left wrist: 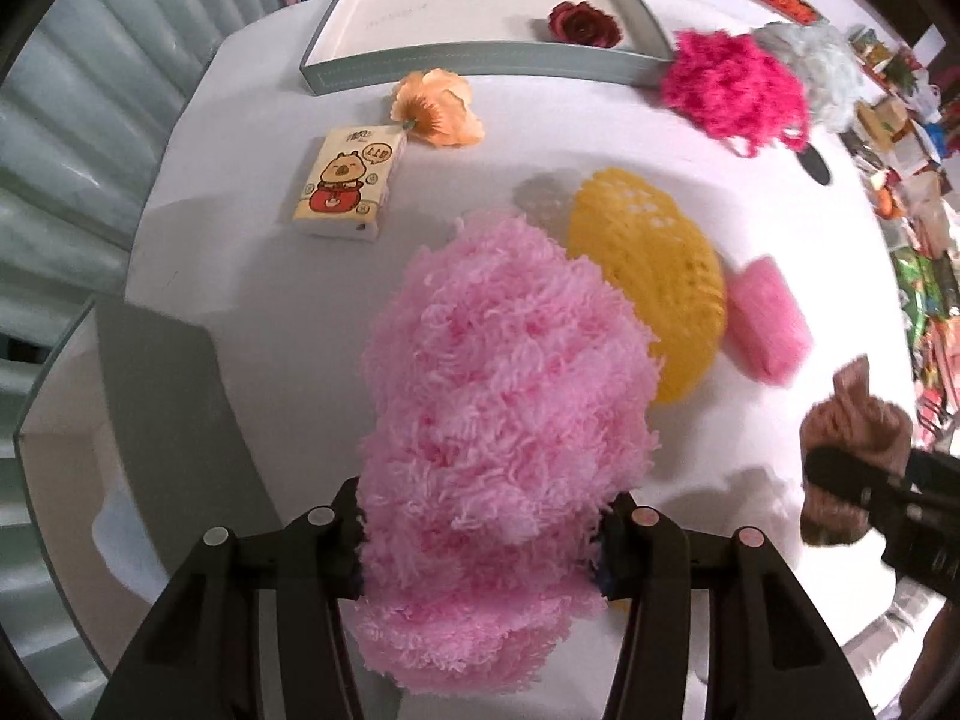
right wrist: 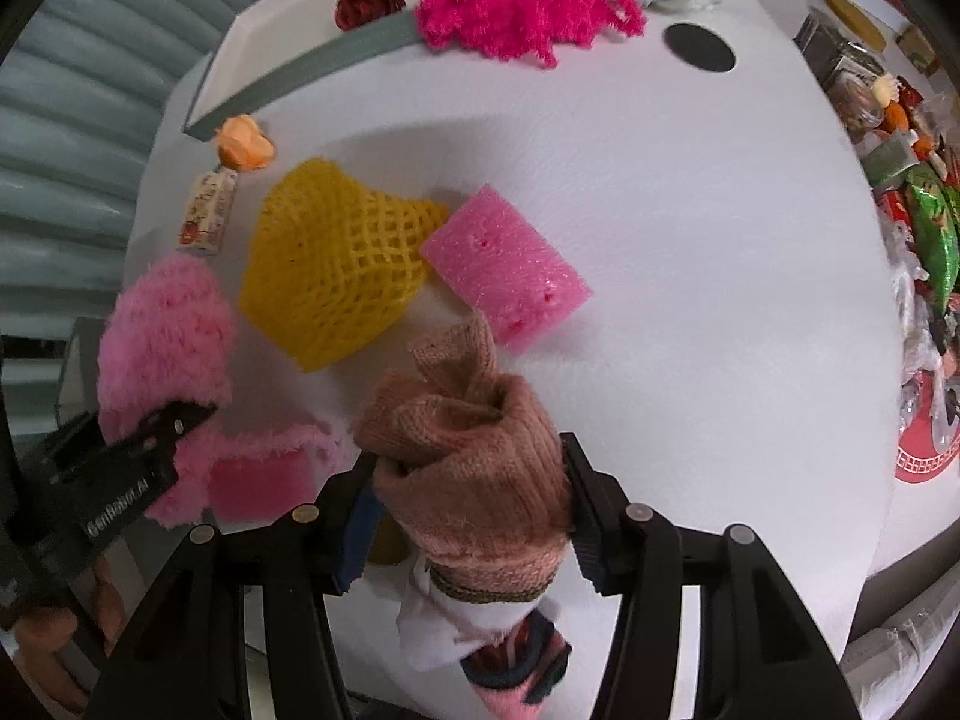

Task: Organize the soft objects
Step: 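Grasp the pink fluffy plush with left tool while right tool grasps pink knit cup, then carry pink plush and knit cup to the white box and release both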

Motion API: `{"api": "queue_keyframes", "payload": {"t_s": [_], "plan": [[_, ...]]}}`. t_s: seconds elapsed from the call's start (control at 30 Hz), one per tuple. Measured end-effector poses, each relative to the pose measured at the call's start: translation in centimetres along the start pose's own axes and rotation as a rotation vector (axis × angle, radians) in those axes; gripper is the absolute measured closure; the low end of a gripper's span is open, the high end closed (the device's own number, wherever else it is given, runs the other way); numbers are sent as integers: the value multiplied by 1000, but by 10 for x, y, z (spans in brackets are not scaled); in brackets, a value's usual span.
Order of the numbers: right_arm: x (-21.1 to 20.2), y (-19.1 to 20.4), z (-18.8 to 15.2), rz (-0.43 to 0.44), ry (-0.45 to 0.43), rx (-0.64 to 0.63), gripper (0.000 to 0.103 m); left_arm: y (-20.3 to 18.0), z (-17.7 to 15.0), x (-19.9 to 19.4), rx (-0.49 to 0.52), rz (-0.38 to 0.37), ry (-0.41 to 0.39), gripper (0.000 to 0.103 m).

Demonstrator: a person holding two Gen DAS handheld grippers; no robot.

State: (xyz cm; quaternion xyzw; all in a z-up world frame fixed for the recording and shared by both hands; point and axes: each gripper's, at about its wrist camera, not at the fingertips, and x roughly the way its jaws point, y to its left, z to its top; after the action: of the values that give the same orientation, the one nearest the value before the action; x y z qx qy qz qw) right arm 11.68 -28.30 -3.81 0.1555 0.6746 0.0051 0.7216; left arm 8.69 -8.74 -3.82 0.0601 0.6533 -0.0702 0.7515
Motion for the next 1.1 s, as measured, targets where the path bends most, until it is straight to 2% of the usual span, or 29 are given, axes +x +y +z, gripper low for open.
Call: {"api": "queue_keyframes", "payload": {"t_s": [0.17, 0.23, 0.47, 0.67, 0.77, 1.1], "plan": [[-13, 4, -9, 8, -15, 6, 45, 12, -12, -21, 5, -48, -14, 50], [-18, 6, -21, 18, -19, 6, 45, 17, -3, -30, 21, -53, -22, 50], [-42, 19, -53, 18, -12, -44, 45, 17, -30, -52, 72, -93, -49, 50], [-49, 34, -65, 0, -11, -64, 45, 23, -51, -71, 101, -131, -86, 50], [-53, 45, -68, -7, -13, -83, 45, 34, -56, -78, 86, -127, -107, 50], [-55, 108, -65, -9, -18, -210, 45, 96, -64, -90, -76, -99, -167, 50]]}}
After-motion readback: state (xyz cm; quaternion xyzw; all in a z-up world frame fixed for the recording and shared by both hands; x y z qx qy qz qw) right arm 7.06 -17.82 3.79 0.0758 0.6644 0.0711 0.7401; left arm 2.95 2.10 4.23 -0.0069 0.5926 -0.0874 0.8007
